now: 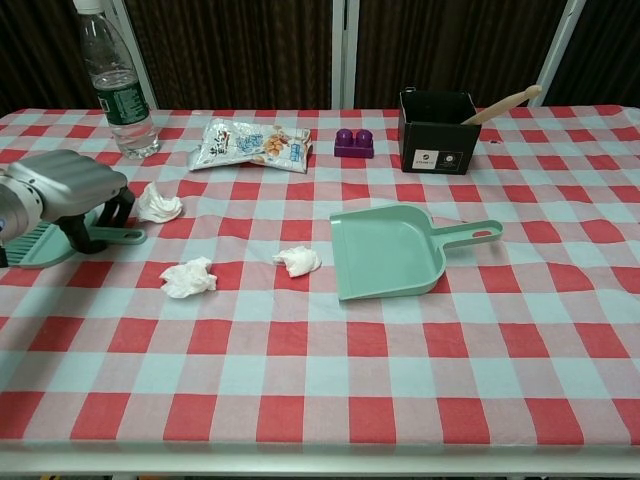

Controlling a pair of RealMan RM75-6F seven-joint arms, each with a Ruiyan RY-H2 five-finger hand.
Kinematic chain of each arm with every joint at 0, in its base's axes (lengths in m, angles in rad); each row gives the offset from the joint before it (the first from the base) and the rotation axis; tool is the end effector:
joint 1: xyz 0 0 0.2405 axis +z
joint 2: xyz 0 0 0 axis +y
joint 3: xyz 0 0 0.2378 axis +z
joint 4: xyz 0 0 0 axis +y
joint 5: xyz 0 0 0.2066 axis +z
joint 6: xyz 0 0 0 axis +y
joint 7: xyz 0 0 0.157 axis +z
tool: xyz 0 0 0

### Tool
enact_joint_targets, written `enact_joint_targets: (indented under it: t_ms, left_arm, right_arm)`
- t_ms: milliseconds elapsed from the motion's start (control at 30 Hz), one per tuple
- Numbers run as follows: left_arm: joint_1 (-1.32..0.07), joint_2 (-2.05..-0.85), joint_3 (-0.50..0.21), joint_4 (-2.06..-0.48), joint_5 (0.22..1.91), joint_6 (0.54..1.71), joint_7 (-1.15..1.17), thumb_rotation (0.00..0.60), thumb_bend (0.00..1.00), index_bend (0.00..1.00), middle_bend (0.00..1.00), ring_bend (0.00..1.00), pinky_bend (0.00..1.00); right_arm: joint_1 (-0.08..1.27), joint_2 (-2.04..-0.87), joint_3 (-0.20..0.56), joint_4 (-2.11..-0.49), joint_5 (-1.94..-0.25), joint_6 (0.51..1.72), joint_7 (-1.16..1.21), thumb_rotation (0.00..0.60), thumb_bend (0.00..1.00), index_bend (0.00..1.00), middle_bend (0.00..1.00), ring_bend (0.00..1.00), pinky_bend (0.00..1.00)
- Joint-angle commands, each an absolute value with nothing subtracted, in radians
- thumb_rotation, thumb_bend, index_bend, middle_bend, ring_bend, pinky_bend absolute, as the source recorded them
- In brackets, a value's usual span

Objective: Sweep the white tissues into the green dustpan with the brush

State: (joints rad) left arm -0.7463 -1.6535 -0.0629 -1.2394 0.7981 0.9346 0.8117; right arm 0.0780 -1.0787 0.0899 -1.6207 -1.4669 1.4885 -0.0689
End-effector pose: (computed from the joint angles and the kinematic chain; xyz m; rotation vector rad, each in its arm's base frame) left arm -0.2192 0.3474 -0.0419 -1.8673 -0.7102 -0.3245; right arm -0.2966 -0.1985 0.1745 1.3581 -0.8133 0.8416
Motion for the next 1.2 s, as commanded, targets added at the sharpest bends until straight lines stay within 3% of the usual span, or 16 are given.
enact_joint_targets:
  t_ms: [33,167,333,467,600,700,933,1200]
  left_arm:
    - [-0.742,-1.65,-0.059,-1.236,0.827,0.935,0.784,0.6,0.37,0.54,0.52,0.81,0.92]
    - [-0.723,-1.61,-0.056,-1.265,0.913,0.955,0.693,0.6,0.41,0.55,0.53,0.81,0.92]
    - [-0.675,-1.508,-0.061,-1.342,1.068,0.978,0.437,0.6,0.43,0.55,0.54,0.81,0.92]
    - [-0.638,-1.427,-0.062,-1.381,1.19,0.991,0.209,0.6,0.45,0.55,0.54,0.81,0.92]
    - [-0.603,-1.383,-0.06,-1.394,1.279,1.059,0.094,0.6,0.45,0.55,0.54,0.81,0.92]
    - [-0.584,-1.349,-0.055,-1.422,1.329,1.085,0.011,0.6,0.45,0.55,0.54,0.81,0.92]
    - [-0.56,-1.321,-0.037,-1.451,1.412,1.131,-0.038,0.6,0.45,0.55,0.54,0.8,0.92]
    - [-0.56,-1.333,-0.032,-1.453,1.434,1.116,-0.038,0.6,0.45,0.55,0.54,0.8,0.92]
  right_arm:
    - [0.079,-1.078,0.089,-1.621,-1.467,1.486,-0.069,0.6,0.07,0.15,0.25,0.11,0.22]
    - [0.084,-1.073,0.085,-1.629,-1.472,1.475,-0.076,0.6,0.09,0.15,0.25,0.12,0.22]
    - [0.131,-1.062,0.07,-1.665,-1.508,1.398,-0.088,0.6,0.22,0.19,0.28,0.15,0.26]
    - [0.206,-1.077,0.075,-1.692,-1.54,1.306,-0.112,0.6,0.22,0.25,0.32,0.17,0.29]
    - [0.293,-1.125,0.094,-1.7,-1.529,1.193,-0.161,0.6,0.09,0.31,0.35,0.2,0.31]
    - [0.364,-1.184,0.115,-1.684,-1.489,1.099,-0.212,0.6,0.04,0.34,0.36,0.21,0.32]
    - [0.479,-1.337,0.15,-1.593,-1.381,0.97,-0.327,0.6,0.04,0.38,0.36,0.22,0.32]
    - [0.548,-1.455,0.159,-1.492,-1.293,0.922,-0.432,0.6,0.09,0.4,0.37,0.22,0.32]
